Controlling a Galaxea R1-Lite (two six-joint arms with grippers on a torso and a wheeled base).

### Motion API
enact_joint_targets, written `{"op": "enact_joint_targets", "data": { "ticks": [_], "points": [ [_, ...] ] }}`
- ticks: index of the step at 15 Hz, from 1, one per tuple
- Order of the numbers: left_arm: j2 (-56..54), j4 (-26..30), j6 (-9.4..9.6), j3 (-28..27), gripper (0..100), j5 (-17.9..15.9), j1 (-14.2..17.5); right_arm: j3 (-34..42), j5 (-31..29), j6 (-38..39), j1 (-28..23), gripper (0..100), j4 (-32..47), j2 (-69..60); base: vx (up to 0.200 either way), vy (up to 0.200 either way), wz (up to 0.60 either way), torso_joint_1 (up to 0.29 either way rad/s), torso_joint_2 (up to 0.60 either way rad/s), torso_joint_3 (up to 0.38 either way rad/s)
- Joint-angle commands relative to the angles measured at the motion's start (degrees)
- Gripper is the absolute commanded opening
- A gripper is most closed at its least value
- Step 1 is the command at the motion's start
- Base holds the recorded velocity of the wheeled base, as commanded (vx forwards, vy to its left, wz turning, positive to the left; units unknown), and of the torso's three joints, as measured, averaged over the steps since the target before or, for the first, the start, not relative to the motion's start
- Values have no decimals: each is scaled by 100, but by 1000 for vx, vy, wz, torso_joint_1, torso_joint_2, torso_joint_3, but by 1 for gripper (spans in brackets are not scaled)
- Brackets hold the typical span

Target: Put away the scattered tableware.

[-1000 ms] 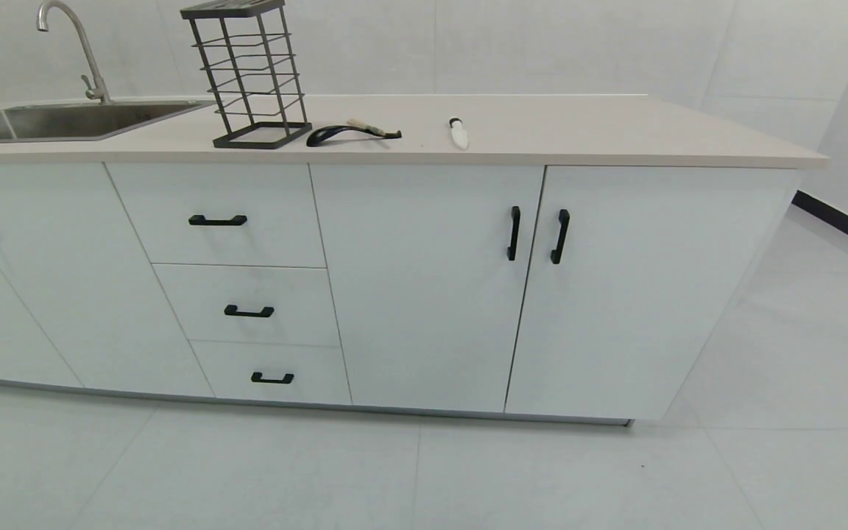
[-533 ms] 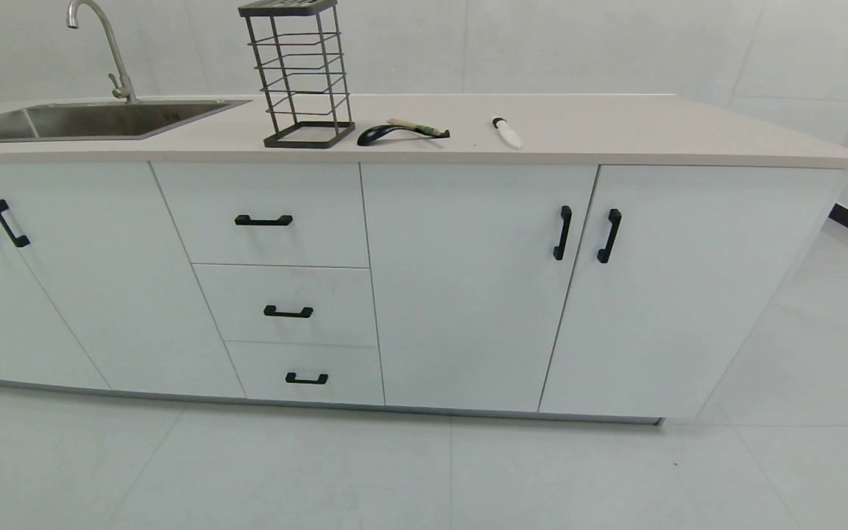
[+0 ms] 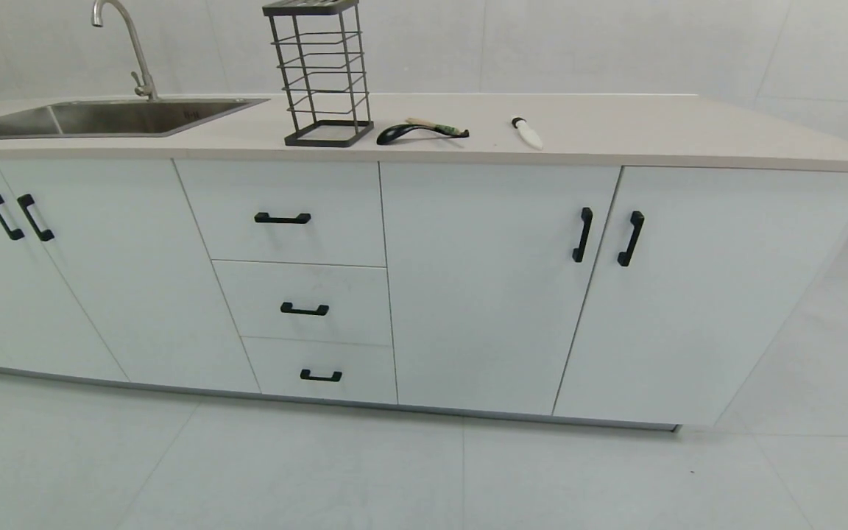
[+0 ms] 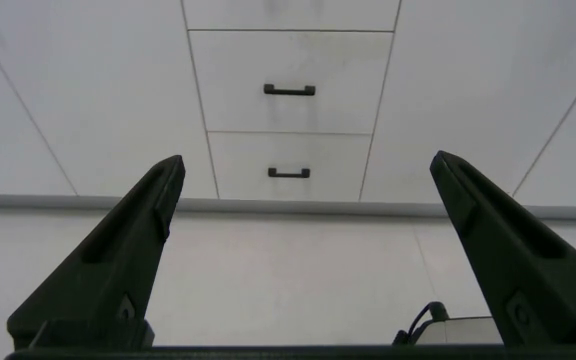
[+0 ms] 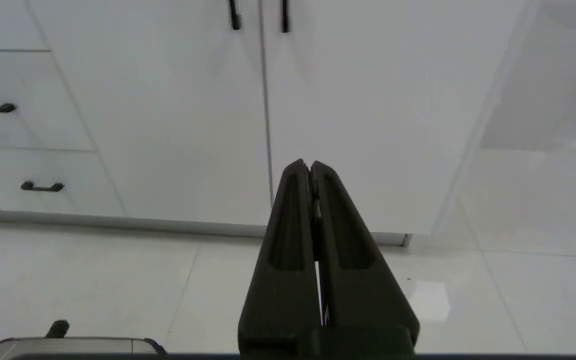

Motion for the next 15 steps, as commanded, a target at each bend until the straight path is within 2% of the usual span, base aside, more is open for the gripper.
{"op": "enact_joint_targets", "data": {
  "ticks": [1, 7, 8, 14, 15],
  "points": [
    [0, -2, -1, 0, 100, 0, -2, 1, -1, -1, -5, 0, -5, 13, 0, 0, 0, 0, 0, 0],
    [0, -2, -9, 0, 100, 9, -2, 1, -1, 8, -5, 0, -5, 13, 200, 0, 0, 3, 1, 3],
    [0, -2, -9, 0, 100, 0, -2, 1, -1, 8, -5, 0, -5, 13, 200, 200, 0, -2, -2, 7],
    [0, -2, -9, 0, 100, 0, -2, 1, -1, 8, -5, 0, -5, 13, 0, 200, 0, 3, 2, 2],
    [0, -2, -1, 0, 100, 0, -2, 1, -1, 8, -5, 0, -5, 13, 200, 200, 0, 7, 2, 7]
  ]
}}
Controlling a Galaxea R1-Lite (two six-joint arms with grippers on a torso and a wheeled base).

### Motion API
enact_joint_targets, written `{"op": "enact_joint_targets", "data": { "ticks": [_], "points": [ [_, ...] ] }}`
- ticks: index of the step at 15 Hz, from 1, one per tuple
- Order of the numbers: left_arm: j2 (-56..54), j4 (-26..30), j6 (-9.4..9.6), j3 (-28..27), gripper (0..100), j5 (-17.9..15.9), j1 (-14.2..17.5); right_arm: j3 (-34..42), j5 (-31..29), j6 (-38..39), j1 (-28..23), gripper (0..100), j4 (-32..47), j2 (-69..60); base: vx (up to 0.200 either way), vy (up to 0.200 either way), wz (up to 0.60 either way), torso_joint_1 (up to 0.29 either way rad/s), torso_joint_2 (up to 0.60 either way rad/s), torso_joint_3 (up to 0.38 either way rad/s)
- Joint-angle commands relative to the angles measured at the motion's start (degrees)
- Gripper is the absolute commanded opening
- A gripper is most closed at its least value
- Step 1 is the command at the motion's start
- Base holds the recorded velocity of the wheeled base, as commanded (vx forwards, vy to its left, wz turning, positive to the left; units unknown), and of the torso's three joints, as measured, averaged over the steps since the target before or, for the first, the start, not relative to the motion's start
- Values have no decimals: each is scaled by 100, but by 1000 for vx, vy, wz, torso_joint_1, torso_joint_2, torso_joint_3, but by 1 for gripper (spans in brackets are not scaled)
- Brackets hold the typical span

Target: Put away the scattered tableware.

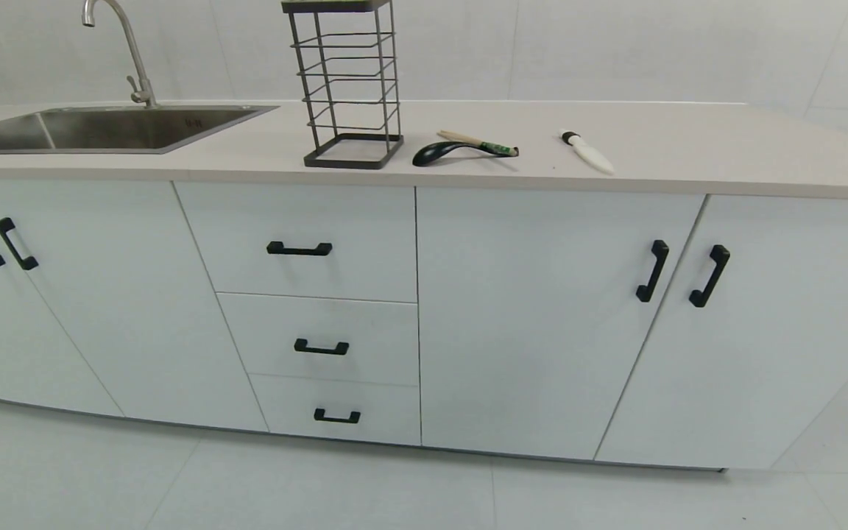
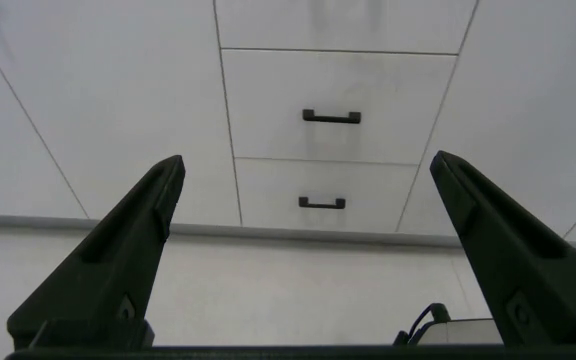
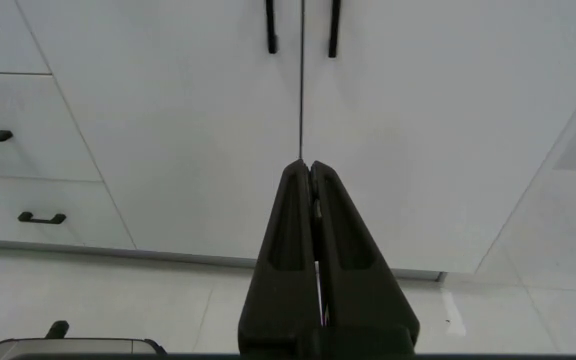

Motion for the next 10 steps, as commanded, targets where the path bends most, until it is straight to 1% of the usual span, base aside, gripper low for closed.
{"op": "enact_joint_targets", "data": {
  "ticks": [1, 4, 7, 10],
  "points": [
    [0, 0, 13, 0, 100, -2, 0, 1, 2, 0, 4, 0, 2, 9, 200, 200, 0, 7, 2, 7],
    [0, -9, 22, 0, 100, -20, 0, 1, 2, 0, 4, 0, 2, 9, 0, 0, 0, 0, 0, 0],
    [0, -9, 13, 0, 100, 77, 0, 1, 2, 0, 4, 0, 2, 9, 0, -200, 0, -1, 4, 2],
    [0, -18, 22, 0, 100, 77, 0, 1, 2, 0, 4, 0, 2, 9, 200, -200, 0, 2, 2, -1]
  ]
}}
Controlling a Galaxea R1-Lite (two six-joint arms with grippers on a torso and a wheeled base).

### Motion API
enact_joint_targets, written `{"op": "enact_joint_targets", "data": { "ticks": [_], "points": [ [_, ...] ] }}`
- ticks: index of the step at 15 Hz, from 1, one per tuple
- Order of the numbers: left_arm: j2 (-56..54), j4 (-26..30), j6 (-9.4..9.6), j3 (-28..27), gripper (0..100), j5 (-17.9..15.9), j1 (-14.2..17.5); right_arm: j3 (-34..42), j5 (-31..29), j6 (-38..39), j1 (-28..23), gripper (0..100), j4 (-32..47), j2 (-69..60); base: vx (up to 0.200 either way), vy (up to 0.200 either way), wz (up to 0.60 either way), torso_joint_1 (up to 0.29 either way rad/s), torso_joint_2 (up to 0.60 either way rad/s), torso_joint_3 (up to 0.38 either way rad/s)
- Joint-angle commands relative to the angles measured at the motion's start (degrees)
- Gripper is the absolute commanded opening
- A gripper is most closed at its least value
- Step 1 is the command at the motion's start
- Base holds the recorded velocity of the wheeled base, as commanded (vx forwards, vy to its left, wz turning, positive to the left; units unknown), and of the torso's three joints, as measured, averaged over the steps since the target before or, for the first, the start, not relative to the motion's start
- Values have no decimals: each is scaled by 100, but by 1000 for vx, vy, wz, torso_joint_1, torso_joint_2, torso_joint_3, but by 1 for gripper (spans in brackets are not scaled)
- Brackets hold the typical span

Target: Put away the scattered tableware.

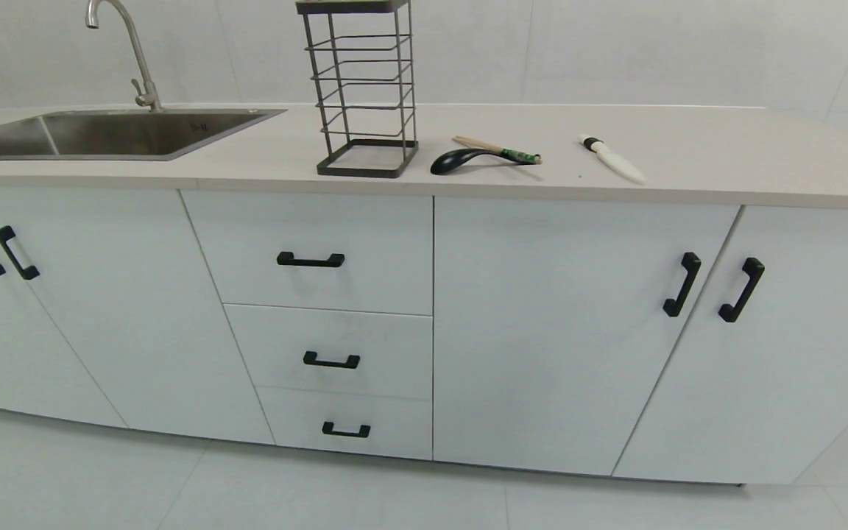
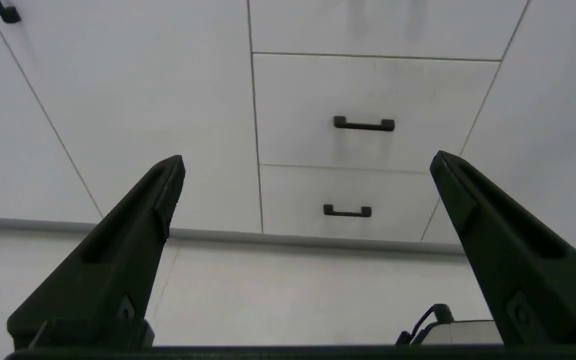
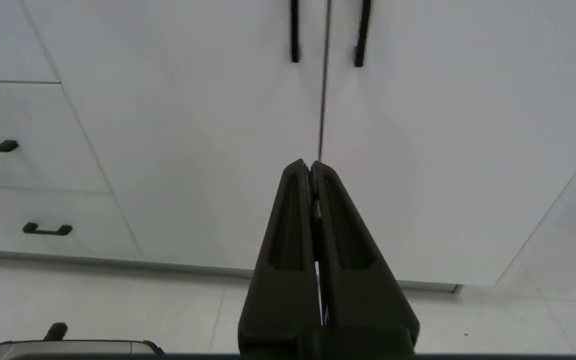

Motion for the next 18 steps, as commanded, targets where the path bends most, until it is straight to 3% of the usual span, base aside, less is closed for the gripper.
{"op": "enact_joint_targets", "data": {
  "ticks": [1, 7, 10, 11, 12, 13, 14, 15, 17, 18],
  "points": [
    [0, 1, 3, 0, 100, 0, 0, 1, 4, 2, -2, 0, 0, 9, 0, 0, 0, 0, 0, 0],
    [0, 1, -84, 0, 100, -61, 0, 1, 4, 2, -2, 0, 0, 9, 0, 0, 0, 0, 0, 0],
    [0, -26, 153, 0, 100, -307, 0, 1, 4, 2, -2, 0, 0, 9, 0, 0, 0, 0, 0, 0],
    [0, -491, 118, -229, 100, -343, 9, 1, 4, 2, -2, 0, 0, 9, 0, 0, 0, 0, 0, 0],
    [132, -896, 91, -791, 100, -413, 53, 1, 4, 2, -2, 0, 0, 9, 0, 0, 0, 0, 0, 0],
    [563, -869, 100, -1371, 100, -589, 26, 1, 4, 2, -2, 0, 0, 9, 0, 0, 0, 0, 0, 0],
    [835, -773, 153, -1556, 100, -852, 18, 1, 4, 2, -2, 0, 0, 9, 0, 0, 0, 0, 0, 0],
    [1169, -755, 285, -1564, 100, -1134, 0, 1, 4, 2, -2, 0, 0, 9, 0, 0, 0, 0, 0, 0],
    [1828, -755, 865, -1564, 100, -1766, 0, 1, 4, 2, -2, 0, 0, 9, 0, 0, 0, 0, 0, 0],
    [2443, -755, 1445, -1573, 100, -2188, 0, 1, 4, 2, -2, 0, 0, 9, 0, 0, 0, 0, 0, 0]
  ]
}}
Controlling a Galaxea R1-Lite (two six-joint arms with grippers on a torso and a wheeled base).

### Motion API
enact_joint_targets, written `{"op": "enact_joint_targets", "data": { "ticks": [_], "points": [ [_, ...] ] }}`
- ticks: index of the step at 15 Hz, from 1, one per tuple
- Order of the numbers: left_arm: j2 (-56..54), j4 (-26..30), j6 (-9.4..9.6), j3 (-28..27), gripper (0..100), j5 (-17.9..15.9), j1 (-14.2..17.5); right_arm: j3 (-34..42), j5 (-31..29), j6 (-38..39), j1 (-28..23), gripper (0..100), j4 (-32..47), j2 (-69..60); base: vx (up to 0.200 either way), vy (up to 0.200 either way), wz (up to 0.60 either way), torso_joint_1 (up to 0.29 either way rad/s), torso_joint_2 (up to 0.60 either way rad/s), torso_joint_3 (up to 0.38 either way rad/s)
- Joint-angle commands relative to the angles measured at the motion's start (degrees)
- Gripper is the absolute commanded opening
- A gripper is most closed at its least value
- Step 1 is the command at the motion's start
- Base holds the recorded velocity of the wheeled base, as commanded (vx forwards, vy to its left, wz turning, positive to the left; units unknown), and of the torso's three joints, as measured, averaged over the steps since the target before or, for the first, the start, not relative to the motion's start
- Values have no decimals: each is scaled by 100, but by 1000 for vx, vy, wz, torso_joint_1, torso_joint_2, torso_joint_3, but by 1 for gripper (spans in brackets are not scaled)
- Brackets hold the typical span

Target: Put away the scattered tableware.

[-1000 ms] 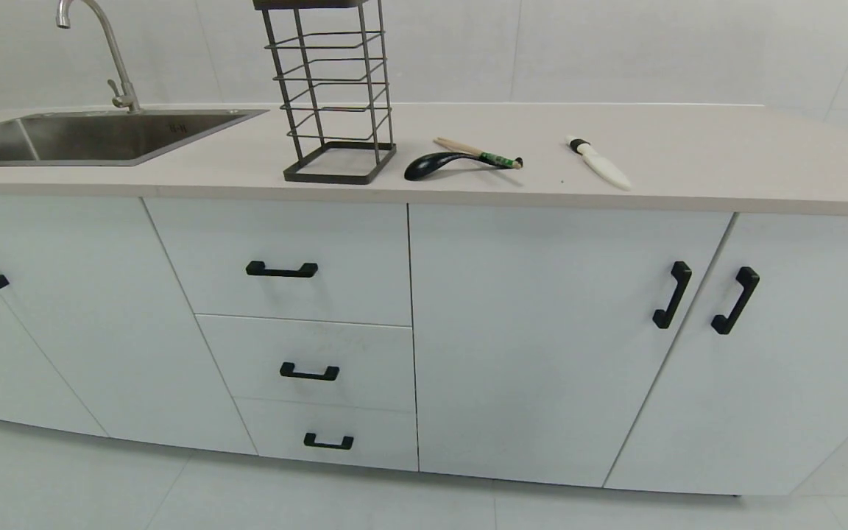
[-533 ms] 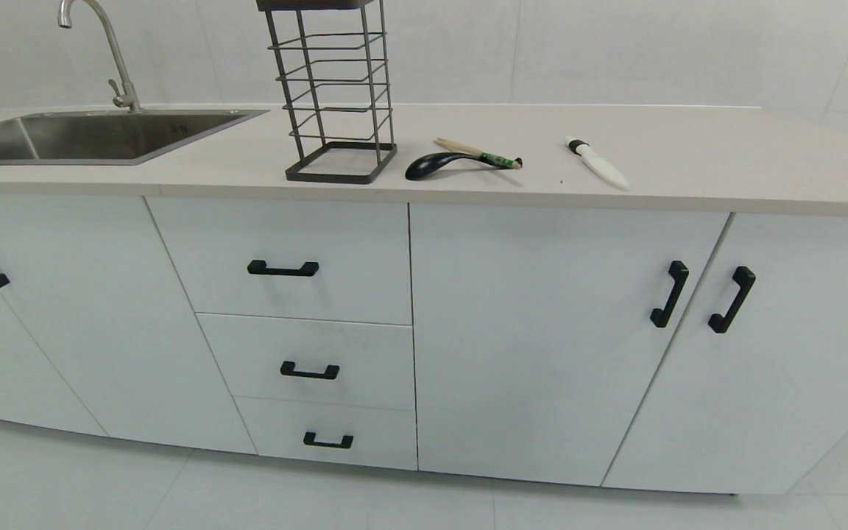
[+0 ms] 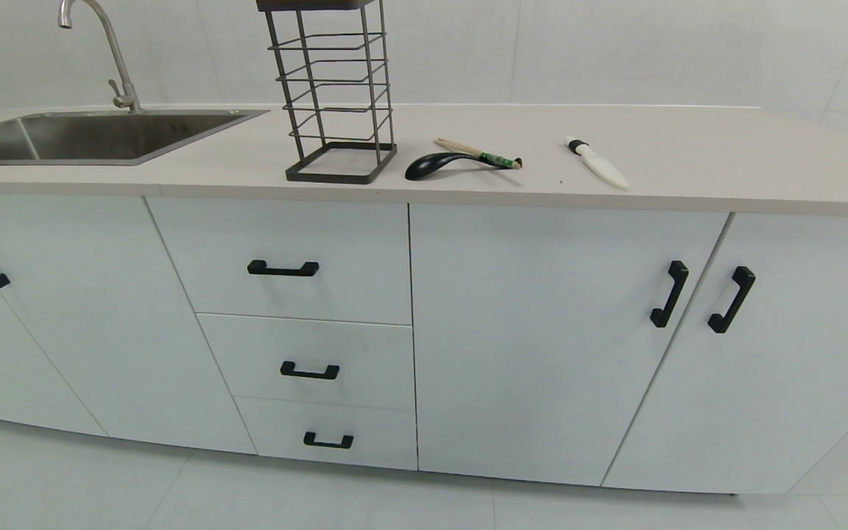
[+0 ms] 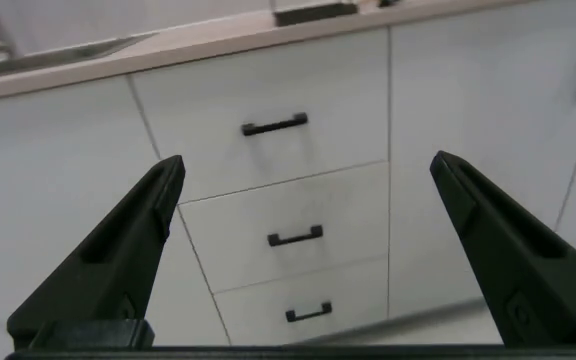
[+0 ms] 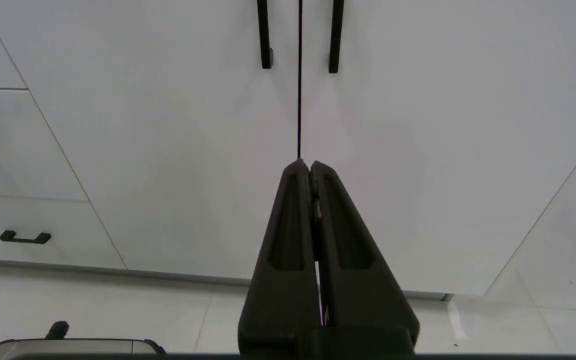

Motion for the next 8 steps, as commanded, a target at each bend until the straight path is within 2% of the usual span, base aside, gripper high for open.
{"op": "enact_joint_targets", "data": {
  "ticks": [1, 2, 5, 6, 7, 8],
  "points": [
    [1423, -5, 832, -99, 100, -586, -14, 1, 4, 2, -1, 0, 0, 9, 0, 0, 0, 0, 0, 0],
    [2021, 3, 1394, -82, 100, -647, -31, 1, 4, 2, -1, 0, 0, 9, 0, 0, 0, 0, 0, 0],
    [2944, 3, 2097, -64, 100, -621, -383, 1, 4, 2, -1, 0, 0, 9, 0, 0, 0, 0, 0, 0],
    [3225, 3, 2466, -29, 100, -612, -488, 1, 4, 2, -1, 0, 0, 9, 0, 0, 0, 0, 0, 0],
    [3682, -5, 3143, 77, 100, -603, -541, 1, 4, 2, -1, 0, 0, 9, 0, 0, 0, 0, 0, 0],
    [3937, -5, 3670, 103, 100, -603, -550, 1, 4, 2, -1, 0, 0, 9, 0, 0, 0, 0, 0, 0]
  ]
}}
